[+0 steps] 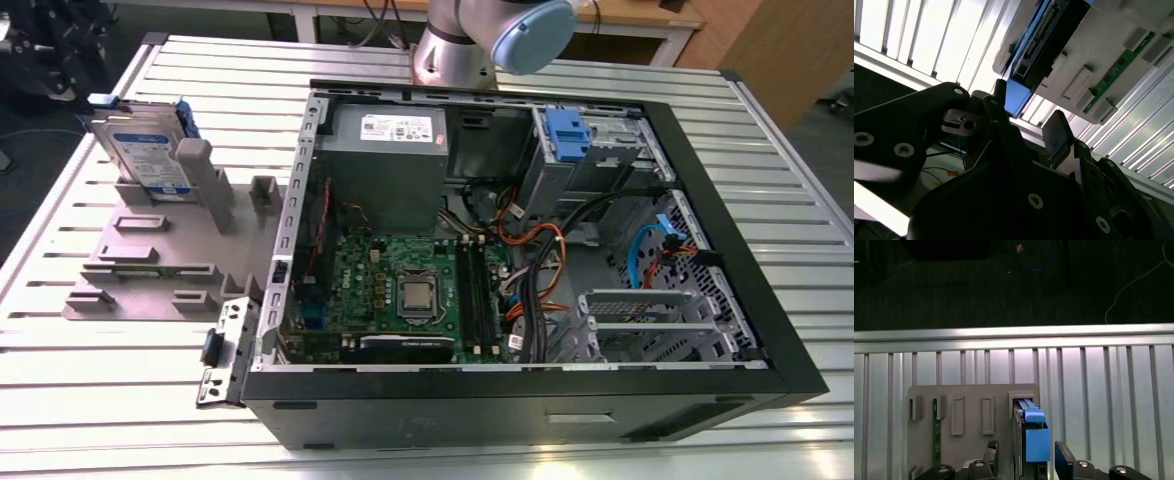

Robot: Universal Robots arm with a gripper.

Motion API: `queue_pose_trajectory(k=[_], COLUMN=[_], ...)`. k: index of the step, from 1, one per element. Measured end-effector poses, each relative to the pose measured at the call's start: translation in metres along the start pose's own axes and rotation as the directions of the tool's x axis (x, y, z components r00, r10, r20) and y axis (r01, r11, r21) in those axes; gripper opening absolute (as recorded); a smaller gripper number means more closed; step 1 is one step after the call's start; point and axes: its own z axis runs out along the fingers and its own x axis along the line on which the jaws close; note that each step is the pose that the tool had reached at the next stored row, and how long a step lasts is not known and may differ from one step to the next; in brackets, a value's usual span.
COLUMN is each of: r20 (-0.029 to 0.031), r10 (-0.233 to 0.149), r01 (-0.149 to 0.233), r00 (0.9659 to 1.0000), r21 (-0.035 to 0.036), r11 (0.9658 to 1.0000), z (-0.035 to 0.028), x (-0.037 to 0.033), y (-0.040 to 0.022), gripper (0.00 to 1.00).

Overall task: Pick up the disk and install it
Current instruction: 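Pick up the disk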

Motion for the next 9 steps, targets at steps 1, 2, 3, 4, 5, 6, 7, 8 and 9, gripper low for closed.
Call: queue_pose_trajectory(k=[1, 2, 3, 4, 5, 6, 7, 8, 9], r20=[0.0014, 0.0026, 0.0032, 0.0037, 0.0040, 0.0039, 0.0041, 0.0044, 0.0047], r10=[-0.004, -0.008, -0.013, -0.017, -0.021, -0.026, -0.031, -0.035, -0.039], r01=[0.004, 0.008, 0.013, 0.017, 0.021, 0.026, 0.031, 0.035, 0.039], r00=[1.0000, 1.0000, 0.9999, 0.9998, 0.9998, 0.9996, 0.9995, 0.9994, 0.9992], r21=[0.0002, 0.0003, 0.0006, 0.0008, 0.0011, 0.0018, 0.0024, 0.0030, 0.0038], r11=[1.0000, 1.0000, 0.9999, 0.9999, 0.9998, 0.9997, 0.9995, 0.9994, 0.9992], z=[0.0017, 0.0034, 0.0051, 0.0068, 0.0084, 0.0102, 0.0118, 0.0133, 0.0149], x=[-0.0001, 0.0000, -0.0001, -0.0001, -0.0003, -0.0008, -0.0012, -0.0016, -0.0019], y=[0.0006, 0.0011, 0.0016, 0.0020, 0.0023, 0.0024, 0.0027, 0.0030, 0.0033], gripper=[0.56, 0.56, 0.56, 0.56, 0.56, 0.56, 0.56, 0.56, 0.56])
